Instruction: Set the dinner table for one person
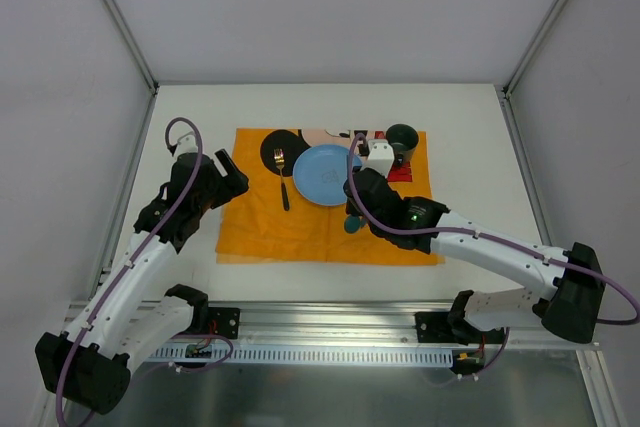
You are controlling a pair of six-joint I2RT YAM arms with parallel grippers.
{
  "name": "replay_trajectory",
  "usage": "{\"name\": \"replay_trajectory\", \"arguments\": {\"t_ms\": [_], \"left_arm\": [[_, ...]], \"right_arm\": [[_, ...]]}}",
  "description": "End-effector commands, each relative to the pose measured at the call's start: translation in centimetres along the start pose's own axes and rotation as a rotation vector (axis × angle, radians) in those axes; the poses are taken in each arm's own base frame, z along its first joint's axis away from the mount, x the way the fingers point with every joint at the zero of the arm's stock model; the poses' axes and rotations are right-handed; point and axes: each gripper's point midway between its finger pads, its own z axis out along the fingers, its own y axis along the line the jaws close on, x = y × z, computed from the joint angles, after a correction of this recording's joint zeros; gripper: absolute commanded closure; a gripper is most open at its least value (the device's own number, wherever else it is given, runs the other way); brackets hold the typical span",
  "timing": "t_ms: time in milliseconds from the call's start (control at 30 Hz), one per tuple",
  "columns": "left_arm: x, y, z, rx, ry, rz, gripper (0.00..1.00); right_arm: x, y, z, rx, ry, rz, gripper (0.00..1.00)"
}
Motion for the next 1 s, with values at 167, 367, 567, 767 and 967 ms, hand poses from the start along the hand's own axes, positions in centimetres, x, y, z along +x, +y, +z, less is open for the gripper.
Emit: {"name": "replay_trajectory", "arguments": {"t_ms": [167,367,567,767,967], "left_arm": [[-0.7,-0.6,-0.3,0.029,-0.031,-0.021,0.24],[-0.7,-0.5,-0.2,0.025,-0.029,-0.020,0.24],[-0.5,-0.5,-0.1,0.021,-0.022,-0.021,0.24],[-0.1,0.0,0.3,0.001,-0.012,-0.006,0.24],[0.6,-0.2,0.3,0.023,0.013,-0.014,0.24]], "right_arm": [[-1.4,-0.5,-0.5,0.028,-0.045,0.021,1.00],[-1.3,-0.8,-0.6,0.035,-0.046,0.019,1.00],[-1.3,-1.2,-0.7,0.047,-0.050,0.014,1.00],[-0.6,-2.0,-0.4,0.088,-0.016,-0.023,1.00],[1.6,-8.4,-4.4,0.191,-0.012,0.240,1.00]]}}
